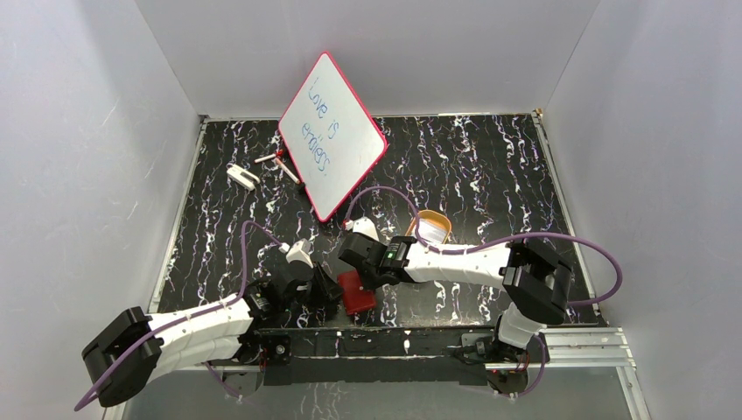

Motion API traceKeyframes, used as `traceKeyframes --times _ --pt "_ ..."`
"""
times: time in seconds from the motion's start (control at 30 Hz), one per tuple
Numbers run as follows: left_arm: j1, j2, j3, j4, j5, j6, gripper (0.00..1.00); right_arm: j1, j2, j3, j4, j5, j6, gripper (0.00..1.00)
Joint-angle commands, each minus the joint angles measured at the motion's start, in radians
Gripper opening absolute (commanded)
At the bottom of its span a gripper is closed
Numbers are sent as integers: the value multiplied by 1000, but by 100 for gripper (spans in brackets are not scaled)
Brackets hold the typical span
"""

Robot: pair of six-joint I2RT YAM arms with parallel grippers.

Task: Put the credit cards into the card holder
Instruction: Close the card holder at the center of the board.

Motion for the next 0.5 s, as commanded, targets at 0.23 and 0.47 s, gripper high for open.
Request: traceKeyframes --times 0.23,0.47 --pt "5 -11 24 -26 -20 7 16 -15 -10 0 20 -21 8 0" --pt "5 -12 25 -30 -20 9 16 -15 -95 -82 215 -118 1 0"
